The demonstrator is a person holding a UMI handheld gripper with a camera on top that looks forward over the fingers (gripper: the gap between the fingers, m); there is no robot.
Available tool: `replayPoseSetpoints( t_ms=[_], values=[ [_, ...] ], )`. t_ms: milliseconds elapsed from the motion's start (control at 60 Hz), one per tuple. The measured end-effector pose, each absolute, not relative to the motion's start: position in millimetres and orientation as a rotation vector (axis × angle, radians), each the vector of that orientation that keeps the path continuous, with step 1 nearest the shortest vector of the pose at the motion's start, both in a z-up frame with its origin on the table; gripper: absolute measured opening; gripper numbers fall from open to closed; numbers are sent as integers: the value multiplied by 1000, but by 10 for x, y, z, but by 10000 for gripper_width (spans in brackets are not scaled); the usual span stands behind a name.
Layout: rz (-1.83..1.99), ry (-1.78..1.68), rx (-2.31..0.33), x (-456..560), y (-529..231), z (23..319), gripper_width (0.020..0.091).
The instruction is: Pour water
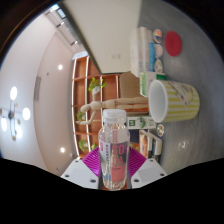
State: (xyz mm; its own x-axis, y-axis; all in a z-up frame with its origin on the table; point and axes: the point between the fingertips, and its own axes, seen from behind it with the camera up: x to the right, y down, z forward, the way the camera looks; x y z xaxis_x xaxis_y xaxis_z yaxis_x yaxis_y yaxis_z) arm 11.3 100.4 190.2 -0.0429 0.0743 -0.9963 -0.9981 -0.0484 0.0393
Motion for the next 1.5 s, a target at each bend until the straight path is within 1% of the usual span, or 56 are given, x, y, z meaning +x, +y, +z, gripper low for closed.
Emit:
replayPoseSetpoints(
  t_ms=[167,300,317,333,417,433,450,467,533,567,700,900,1050,1117,1133,1183,1250,1333,1350,1467,1500],
  values=[
    [689,652,-1495,404,838,2185,355],
    [192,374,-1639,863,822,2220,354],
    [132,342,-1635,995,827,2157,354],
    [75,330,-1648,1029,780,2219,353],
    [-171,235,-1686,1400,765,2216,354],
    [-206,226,-1683,1463,751,2239,354],
    [-237,217,-1673,1631,790,2178,354],
    [-258,225,-1670,1670,770,2229,354],
    [-318,262,-1646,1970,726,2231,358],
    [-347,288,-1643,2160,699,2187,357],
    [-400,346,-1664,2755,753,1865,359],
    [-418,359,-1715,3112,919,1295,357],
    [-380,361,-1741,3085,978,998,359],
    [-350,378,-1712,3060,952,993,368],
    [-344,380,-1706,3058,944,1002,386],
    [-329,393,-1698,3065,926,1021,400],
    [-319,401,-1683,3083,916,1021,462],
    [-299,415,-1677,3104,889,1041,515],
    [-288,421,-1676,3094,889,1047,540],
    [-250,430,-1676,3005,790,1102,807],
    [-256,418,-1675,2987,698,1134,847]
  ],
)
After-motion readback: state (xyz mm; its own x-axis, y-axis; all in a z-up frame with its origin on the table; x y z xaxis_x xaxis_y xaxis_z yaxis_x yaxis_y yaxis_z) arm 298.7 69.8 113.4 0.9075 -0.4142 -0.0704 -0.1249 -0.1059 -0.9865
